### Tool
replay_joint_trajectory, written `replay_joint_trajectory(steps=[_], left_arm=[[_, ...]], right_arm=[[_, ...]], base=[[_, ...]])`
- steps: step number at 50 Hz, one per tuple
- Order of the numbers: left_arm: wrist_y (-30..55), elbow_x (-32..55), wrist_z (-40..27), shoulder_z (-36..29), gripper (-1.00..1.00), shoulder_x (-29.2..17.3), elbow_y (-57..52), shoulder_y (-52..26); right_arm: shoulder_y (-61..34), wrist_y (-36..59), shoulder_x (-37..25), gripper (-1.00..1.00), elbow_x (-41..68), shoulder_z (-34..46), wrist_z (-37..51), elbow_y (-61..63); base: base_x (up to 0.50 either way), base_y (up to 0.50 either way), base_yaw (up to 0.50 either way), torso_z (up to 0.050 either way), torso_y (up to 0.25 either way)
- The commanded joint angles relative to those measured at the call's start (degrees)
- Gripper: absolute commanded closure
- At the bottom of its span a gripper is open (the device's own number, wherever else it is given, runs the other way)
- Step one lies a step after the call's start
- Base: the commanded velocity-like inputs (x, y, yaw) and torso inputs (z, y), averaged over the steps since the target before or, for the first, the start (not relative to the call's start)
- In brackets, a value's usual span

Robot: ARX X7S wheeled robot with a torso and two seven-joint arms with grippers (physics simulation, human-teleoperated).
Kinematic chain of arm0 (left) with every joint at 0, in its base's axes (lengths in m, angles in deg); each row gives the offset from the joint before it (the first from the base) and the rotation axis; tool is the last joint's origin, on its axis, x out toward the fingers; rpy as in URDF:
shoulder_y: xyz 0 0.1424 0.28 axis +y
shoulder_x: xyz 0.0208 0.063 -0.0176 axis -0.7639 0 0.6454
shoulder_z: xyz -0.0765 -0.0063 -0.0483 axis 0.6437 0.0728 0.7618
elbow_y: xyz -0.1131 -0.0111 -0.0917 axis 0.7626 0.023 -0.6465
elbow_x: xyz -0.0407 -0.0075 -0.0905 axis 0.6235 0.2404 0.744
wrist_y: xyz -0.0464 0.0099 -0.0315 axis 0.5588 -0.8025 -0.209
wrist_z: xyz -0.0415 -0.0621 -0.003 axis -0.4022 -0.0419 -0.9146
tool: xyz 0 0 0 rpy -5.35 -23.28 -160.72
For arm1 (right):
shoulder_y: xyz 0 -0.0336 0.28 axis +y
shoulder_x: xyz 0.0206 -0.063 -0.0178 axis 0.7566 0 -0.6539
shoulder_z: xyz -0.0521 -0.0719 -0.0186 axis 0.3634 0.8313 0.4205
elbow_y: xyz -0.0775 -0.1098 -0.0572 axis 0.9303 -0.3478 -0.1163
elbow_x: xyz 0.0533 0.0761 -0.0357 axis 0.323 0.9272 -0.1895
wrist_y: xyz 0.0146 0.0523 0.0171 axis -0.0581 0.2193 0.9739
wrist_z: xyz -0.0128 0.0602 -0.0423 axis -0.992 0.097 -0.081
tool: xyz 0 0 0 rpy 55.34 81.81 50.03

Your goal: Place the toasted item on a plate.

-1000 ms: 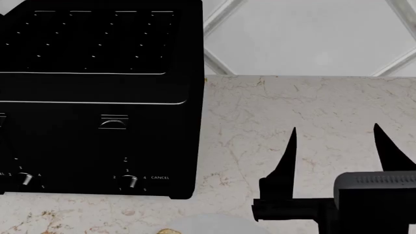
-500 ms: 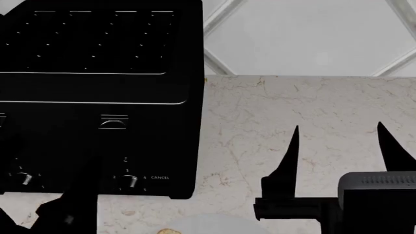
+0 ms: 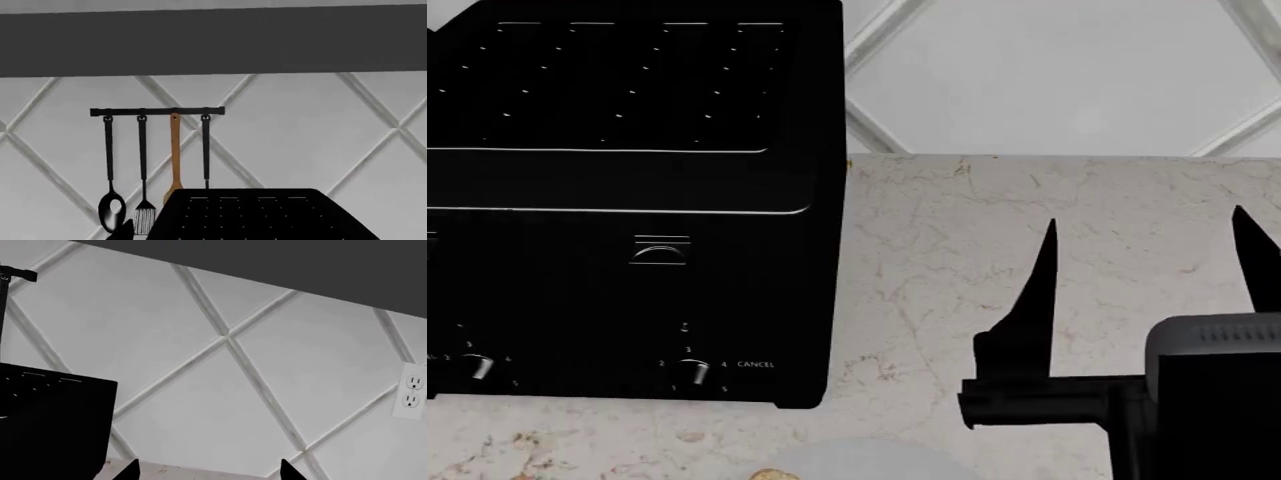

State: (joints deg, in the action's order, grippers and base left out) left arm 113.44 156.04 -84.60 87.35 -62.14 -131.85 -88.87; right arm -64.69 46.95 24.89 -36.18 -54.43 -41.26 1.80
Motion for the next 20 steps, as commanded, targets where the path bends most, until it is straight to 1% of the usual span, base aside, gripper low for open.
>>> replay_joint_trajectory(steps=[1, 5, 10, 12, 16, 20], left_arm=[[-0.8, 4.1, 2.3, 8.1, -1.0, -9.3, 3.7, 0.6], [-0.3, 4.3, 2.7, 9.0, -1.0, -10.9, 4.2, 0.6], [-0.1, 5.5, 3.3, 12.3, -1.0, -12.9, 4.8, 2.1], [-0.2, 6.0, 3.3, 12.8, -1.0, -13.3, 5.0, 1.9], [0.1, 5.3, 3.4, 11.8, -1.0, -13.3, 5.1, 1.2], [0.5, 5.4, 3.5, 13.6, -1.0, -13.8, 5.1, 2.5]], right_arm=[[-4.5, 6.9, -1.6, -1.0, 7.2, -4.5, 2.7, 2.8], [-6.5, 9.4, -2.5, -1.0, 11.5, -7.1, 4.4, 3.5], [-12.4, 14.2, -4.1, -1.0, 20.3, -10.6, 8.5, 3.5], [-14.4, 15.6, -4.7, -1.0, 23.6, -12.0, 10.1, 3.2], [-18.5, 18.3, -5.8, -1.0, 29.5, -13.2, 13.4, 2.4], [-23.2, 20.7, -7.3, -1.0, 36.8, -14.2, 18.0, 1.1]], base=[[0.0, 0.0, 0.0, 0.0, 0.0], [0.0, 0.0, 0.0, 0.0, 0.0], [0.0, 0.0, 0.0, 0.0, 0.0], [0.0, 0.0, 0.0, 0.0, 0.0], [0.0, 0.0, 0.0, 0.0, 0.0], [0.0, 0.0, 0.0, 0.0, 0.0]])
